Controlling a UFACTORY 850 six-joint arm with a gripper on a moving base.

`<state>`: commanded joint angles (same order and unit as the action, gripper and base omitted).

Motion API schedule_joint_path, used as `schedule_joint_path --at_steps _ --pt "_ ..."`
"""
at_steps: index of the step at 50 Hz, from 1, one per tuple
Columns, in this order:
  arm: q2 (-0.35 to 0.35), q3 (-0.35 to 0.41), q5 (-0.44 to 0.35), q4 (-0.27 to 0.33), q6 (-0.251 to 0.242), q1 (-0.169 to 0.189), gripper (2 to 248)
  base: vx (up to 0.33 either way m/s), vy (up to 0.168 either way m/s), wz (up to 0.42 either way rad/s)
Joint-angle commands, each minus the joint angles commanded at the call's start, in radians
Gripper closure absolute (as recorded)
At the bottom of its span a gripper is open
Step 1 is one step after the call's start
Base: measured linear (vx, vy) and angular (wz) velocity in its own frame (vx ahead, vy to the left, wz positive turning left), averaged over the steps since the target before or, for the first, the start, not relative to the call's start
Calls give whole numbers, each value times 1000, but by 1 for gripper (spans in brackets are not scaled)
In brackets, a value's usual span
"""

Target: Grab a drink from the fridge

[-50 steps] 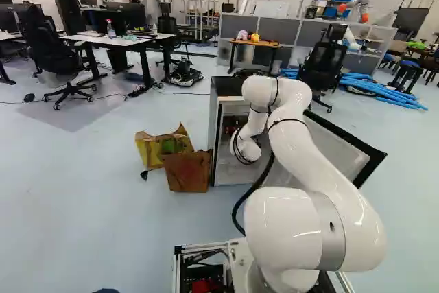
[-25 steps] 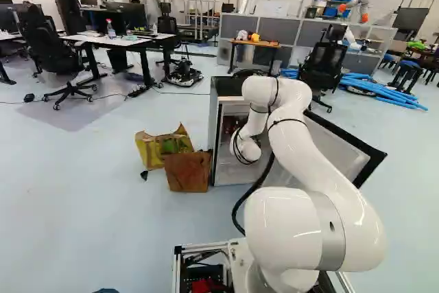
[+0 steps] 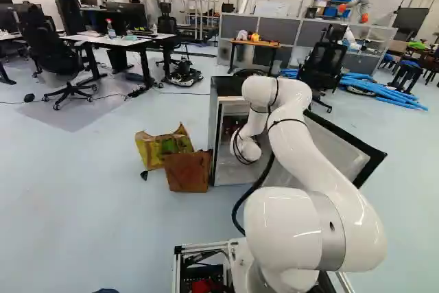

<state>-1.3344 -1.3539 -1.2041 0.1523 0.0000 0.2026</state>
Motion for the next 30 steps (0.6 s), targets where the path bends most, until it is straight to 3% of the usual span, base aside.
schedule_joint_path --at_steps 30 --pt "-11 -20 0 38 0 -1 93 0 0 0"
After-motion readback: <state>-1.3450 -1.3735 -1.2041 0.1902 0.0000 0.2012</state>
